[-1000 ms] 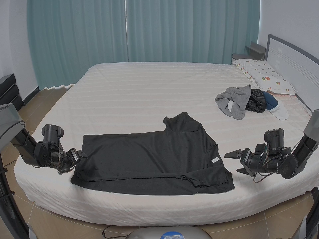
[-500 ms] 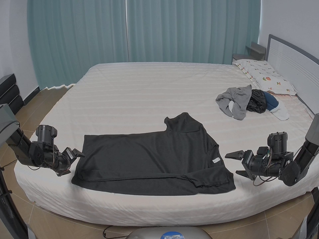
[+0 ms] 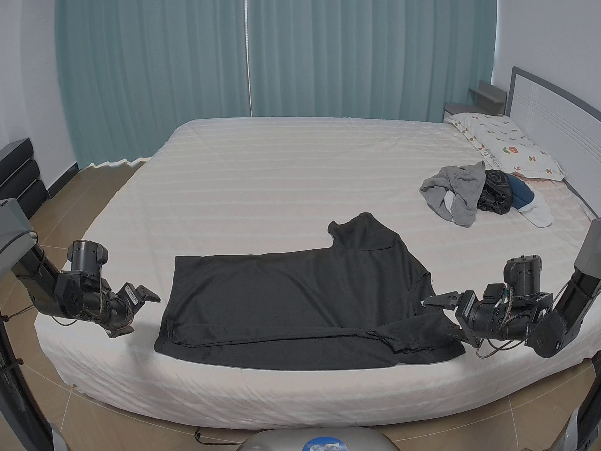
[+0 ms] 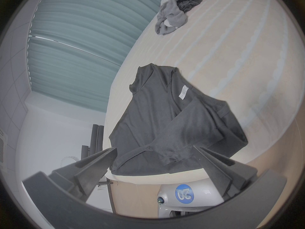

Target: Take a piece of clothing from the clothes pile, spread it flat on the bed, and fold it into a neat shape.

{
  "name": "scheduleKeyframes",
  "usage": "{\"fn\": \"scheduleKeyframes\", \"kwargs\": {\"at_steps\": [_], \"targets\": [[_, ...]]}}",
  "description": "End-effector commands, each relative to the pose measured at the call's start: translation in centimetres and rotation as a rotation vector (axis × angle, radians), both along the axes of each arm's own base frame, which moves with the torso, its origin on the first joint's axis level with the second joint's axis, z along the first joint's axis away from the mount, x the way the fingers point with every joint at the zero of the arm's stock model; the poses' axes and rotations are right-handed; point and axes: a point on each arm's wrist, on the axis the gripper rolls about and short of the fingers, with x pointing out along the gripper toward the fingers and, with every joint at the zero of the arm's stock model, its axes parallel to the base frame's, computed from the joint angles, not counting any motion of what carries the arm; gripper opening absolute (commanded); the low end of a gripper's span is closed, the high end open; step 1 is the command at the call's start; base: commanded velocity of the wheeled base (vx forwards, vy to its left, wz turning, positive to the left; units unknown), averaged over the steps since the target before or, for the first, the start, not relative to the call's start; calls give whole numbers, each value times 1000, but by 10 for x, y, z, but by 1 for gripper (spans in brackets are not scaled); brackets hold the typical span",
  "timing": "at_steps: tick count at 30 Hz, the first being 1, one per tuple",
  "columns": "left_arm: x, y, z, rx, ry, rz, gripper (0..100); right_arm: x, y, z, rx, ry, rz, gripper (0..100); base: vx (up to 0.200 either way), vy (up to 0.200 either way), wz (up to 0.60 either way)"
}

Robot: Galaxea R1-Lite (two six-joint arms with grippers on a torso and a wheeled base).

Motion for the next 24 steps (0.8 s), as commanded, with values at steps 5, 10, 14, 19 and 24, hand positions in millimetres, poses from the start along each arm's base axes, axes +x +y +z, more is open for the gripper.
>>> {"fn": "scheduleKeyframes", "kwargs": {"at_steps": [5, 10, 14, 19, 24], "targets": [[-1, -3, 0, -4, 3, -7, 100, 0, 0, -1, -5, 3, 2, 100, 200, 0, 0], [-9, -15, 0, -2, 18, -46, 100, 0, 1, -2, -6, 5, 5, 100, 40, 0, 0], [-21, -34, -3, 2, 49, -117, 100, 0, 0, -2, -6, 5, 3, 100, 0, 0, 0], [-29, -45, -4, 10, 61, -149, 100, -2, 1, -3, -9, 11, 9, 100, 0, 0, 0], [-35, -51, 1, 9, 54, -170, 100, -2, 2, -4, -9, 13, 12, 100, 0, 0, 0]]}}
